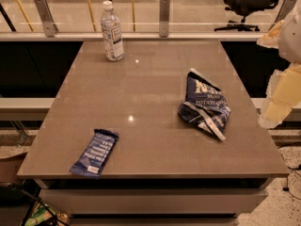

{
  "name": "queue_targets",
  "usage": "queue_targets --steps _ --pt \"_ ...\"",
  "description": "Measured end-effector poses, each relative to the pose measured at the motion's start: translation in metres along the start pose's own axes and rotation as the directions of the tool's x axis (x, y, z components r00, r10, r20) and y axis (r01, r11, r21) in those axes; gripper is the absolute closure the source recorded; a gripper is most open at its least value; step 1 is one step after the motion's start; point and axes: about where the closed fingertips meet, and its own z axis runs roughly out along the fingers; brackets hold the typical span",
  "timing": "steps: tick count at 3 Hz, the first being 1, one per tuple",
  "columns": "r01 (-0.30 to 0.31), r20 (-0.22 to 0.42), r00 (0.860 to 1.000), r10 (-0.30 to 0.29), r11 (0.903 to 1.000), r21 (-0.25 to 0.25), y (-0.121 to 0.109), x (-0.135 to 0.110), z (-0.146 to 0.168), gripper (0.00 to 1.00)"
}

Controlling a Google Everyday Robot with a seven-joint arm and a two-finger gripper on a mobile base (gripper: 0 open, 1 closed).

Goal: Move blue chip bag near blue plastic bottle

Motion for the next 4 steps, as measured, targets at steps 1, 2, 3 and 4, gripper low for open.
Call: queue_targets --steps 1,2,3,4 --pt "0.000 0.000 1.000 0.000 1.0000 0.000 0.000 0.000 0.000 0.00" --pt "0.086 0.003 0.996 -0.086 0.9959 0.026 -0.003 -0.002 -0.010 0.00" --pt "0.258 -0.003 0.966 -0.258 0.9633 0.075 -0.003 -0.008 -0.024 0.00" --pt "0.447 -0.022 0.895 -0.446 0.8926 0.060 -0.006 -0.012 -0.028 0.00"
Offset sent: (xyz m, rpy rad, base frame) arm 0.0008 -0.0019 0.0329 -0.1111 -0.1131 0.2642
